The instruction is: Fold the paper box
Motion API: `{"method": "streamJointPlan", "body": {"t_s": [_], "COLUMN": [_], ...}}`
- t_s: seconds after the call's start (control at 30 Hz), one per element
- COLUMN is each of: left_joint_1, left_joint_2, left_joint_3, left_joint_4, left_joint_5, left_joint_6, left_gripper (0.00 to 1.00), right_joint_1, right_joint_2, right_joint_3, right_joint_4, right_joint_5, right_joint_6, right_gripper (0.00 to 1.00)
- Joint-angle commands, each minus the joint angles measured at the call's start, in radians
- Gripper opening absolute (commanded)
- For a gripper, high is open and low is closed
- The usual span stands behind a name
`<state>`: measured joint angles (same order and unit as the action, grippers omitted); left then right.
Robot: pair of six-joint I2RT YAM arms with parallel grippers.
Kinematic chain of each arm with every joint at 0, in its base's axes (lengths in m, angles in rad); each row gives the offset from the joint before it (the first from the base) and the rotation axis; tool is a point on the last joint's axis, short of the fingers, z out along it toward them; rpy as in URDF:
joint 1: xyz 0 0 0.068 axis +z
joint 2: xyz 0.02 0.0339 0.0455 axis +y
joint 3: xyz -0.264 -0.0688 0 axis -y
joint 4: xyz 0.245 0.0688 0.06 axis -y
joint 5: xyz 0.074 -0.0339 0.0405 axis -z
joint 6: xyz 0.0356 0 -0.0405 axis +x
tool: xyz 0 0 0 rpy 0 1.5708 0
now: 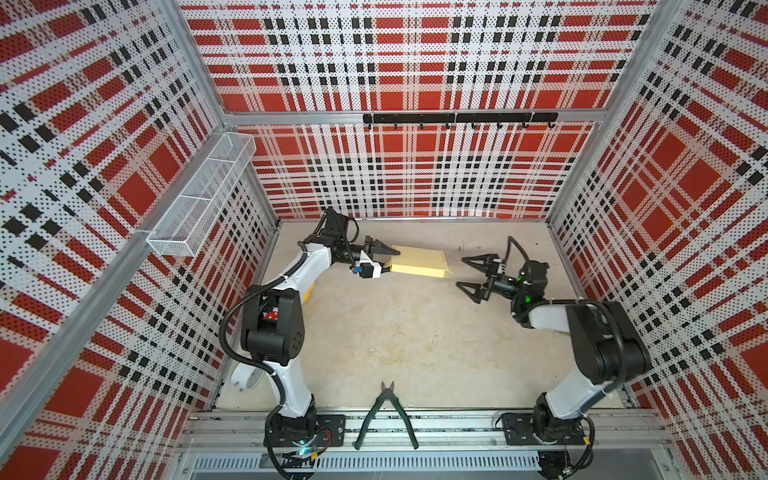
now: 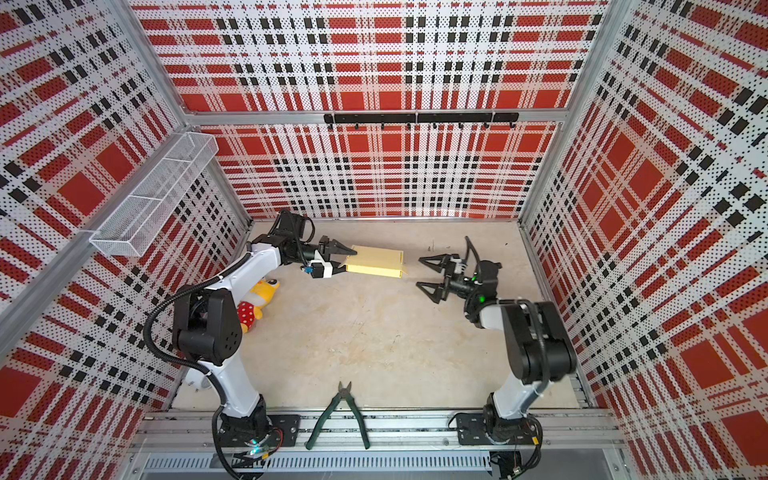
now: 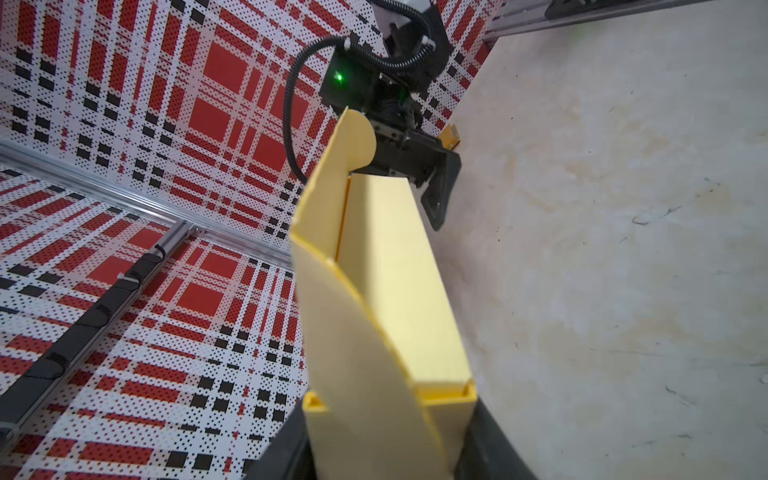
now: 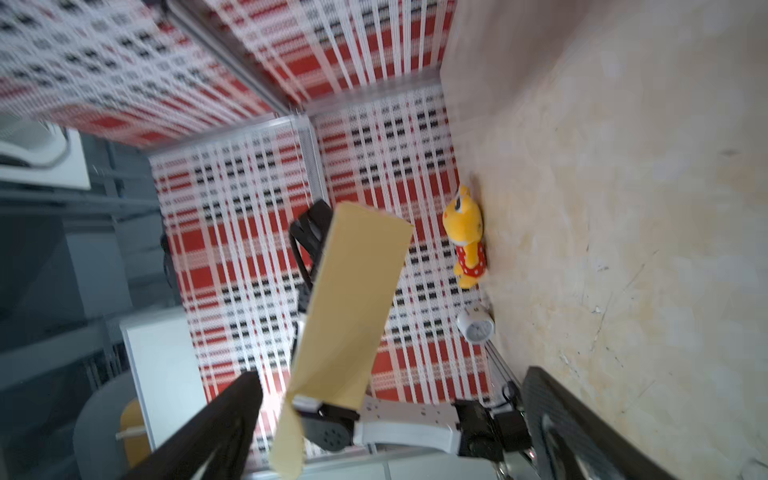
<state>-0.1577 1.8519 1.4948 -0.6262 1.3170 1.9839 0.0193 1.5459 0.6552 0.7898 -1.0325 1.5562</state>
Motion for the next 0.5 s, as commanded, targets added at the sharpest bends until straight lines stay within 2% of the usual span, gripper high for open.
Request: {"method": "streamJointPlan", "body": {"t_s": [0.0,0.03,0.07,0.1,0.13,0.23,0.27,0.33,0.4,0.47], "left_joint_1": [0.006,0.0,-0.002,-0.003,-0.002,-0.015,-0.02,-0.042,-0.088,-0.13], "left_joint_2": [-0.031,-0.024,-0.02,-0.022,-0.035,-0.099,-0.114,-0.136,-0.15,-0.155], "left_joint_3": [0.041,0.049,0.052,0.05,0.033,-0.07,-0.101,-0.173,-0.25,-0.325], "left_joint_4": [-0.013,0.006,0.03,0.034,0.034,0.034,0.032,0.032,0.04,0.126], "left_joint_5": [-0.059,-0.078,-0.091,-0.079,-0.063,-0.044,-0.04,-0.026,-0.065,-0.09], "left_joint_6": [-0.297,-0.469,-0.648,-0.789,-0.863,-0.991,-1.033,-1.044,-1.005,-1.066], "left_gripper": [0.4,0.41,0.41,0.4,0.38,0.38,0.38,0.36,0.36,0.36], "right_joint_1": [-0.048,-0.029,-0.01,-0.005,-0.007,-0.014,-0.025,-0.032,-0.003,0.09], "right_joint_2": [-0.271,-0.306,-0.324,-0.336,-0.349,-0.374,-0.375,-0.348,-0.303,-0.279], "right_joint_3": [0.216,0.33,0.412,0.472,0.494,0.478,0.476,0.445,0.467,0.513], "right_joint_4": [-0.886,-1.146,-1.28,-1.35,-1.365,-1.338,-1.351,-1.246,-1.256,-1.296], "right_joint_5": [0.202,0.355,0.468,0.52,0.549,0.554,0.522,0.458,0.56,0.685], "right_joint_6": [-0.73,-0.941,-1.07,-1.16,-1.178,-1.13,-1.126,-1.12,-1.116,-1.247], "right_gripper": [1.0,1.0,1.0,1.0,1.0,1.0,1.0,1.0,1.0,1.0]}}
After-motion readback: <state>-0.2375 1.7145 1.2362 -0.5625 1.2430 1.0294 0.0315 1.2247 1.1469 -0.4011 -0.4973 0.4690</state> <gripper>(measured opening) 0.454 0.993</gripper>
